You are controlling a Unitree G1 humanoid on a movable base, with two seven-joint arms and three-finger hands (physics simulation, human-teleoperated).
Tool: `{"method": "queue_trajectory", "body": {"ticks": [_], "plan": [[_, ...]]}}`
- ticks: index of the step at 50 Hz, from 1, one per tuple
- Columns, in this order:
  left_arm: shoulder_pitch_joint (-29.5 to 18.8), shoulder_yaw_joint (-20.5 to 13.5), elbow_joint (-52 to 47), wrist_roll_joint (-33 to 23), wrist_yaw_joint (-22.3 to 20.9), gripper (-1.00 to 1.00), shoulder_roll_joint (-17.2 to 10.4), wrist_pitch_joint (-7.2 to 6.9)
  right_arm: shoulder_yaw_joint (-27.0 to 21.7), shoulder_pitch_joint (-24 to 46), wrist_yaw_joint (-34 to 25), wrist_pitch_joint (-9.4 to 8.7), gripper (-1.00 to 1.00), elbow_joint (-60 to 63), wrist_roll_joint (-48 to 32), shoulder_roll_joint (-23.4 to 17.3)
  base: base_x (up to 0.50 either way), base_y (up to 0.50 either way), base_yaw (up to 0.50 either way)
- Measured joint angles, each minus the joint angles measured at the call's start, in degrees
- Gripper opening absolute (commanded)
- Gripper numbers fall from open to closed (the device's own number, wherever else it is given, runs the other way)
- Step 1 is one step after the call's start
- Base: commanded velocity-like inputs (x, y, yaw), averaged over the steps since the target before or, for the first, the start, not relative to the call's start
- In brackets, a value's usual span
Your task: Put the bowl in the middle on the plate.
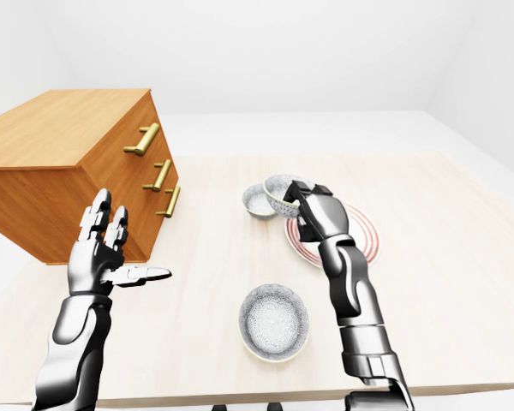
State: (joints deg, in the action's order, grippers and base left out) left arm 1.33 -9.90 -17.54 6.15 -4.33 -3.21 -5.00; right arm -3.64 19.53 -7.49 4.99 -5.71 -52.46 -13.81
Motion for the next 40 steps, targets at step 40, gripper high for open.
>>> {"method": "queue_trajectory", "body": {"ticks": [40], "plan": [[-0.3, -0.1, -0.8, 0.2, 0.1, 1.00, -0.1, 0.00, 1.7, 13.0, 27.4, 0.01, -1.00, -28.8, -10.6, -5.8, 0.00, 0.00, 0.00]]}}
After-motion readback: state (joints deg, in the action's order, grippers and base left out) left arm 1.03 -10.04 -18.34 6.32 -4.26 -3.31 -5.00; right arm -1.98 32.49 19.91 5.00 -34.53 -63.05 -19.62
